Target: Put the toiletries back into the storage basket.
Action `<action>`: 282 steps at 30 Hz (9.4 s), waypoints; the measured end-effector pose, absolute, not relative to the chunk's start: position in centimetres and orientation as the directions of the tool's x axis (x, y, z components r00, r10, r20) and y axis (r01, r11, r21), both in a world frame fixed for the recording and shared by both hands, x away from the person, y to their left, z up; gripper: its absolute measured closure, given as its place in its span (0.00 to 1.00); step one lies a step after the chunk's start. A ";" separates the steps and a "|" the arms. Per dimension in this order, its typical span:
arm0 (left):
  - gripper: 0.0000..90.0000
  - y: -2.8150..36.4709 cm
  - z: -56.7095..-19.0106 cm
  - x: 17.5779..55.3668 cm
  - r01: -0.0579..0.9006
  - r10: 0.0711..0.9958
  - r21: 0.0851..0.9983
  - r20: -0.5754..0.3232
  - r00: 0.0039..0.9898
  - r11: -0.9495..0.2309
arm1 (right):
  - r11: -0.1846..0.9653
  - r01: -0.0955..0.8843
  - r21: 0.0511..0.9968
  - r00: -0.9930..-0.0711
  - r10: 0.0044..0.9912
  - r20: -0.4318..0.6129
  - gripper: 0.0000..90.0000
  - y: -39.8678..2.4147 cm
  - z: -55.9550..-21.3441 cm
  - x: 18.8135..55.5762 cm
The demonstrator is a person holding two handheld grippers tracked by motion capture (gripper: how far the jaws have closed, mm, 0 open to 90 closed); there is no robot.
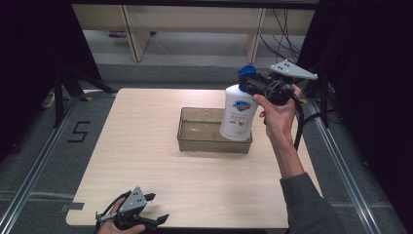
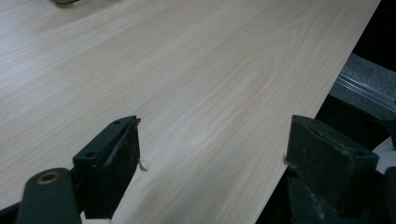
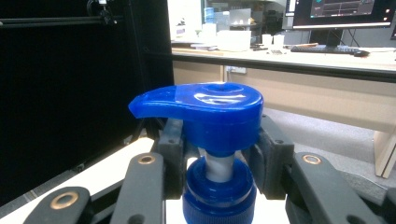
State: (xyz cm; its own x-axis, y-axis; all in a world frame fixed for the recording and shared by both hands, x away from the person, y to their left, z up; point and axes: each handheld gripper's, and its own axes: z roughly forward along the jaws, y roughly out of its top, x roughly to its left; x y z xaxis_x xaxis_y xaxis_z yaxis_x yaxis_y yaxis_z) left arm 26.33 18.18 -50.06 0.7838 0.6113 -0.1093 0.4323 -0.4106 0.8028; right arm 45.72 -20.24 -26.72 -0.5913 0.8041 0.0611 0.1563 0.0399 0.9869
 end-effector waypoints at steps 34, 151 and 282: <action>0.19 18.1 -50.1 26.3 0.435 0.616 0.808 -0.115 0.779 -0.399 | 0.044 0.191 0.981 -0.578 0.812 0.076 0.68 -20.6 -30.2 47.4; 0.19 18.0 -50.1 26.3 0.429 0.620 0.803 -0.097 0.779 -0.413 | -0.015 0.309 0.951 -0.536 0.823 0.187 0.26 -23.8 -37.7 41.9; 0.19 18.1 -50.0 26.1 0.434 0.616 0.798 -0.102 0.781 -0.418 | 0.102 0.418 0.903 -0.669 0.707 0.229 0.17 -21.4 -45.2 33.2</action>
State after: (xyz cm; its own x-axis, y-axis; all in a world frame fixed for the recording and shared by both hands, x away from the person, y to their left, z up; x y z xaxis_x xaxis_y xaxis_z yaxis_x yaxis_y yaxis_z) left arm 26.13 18.07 -49.96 0.7811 0.6161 -0.1017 0.4338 -0.4181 0.7981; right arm 33.24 -21.35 -45.16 -0.6692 0.7068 0.2293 0.4176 0.1025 0.9028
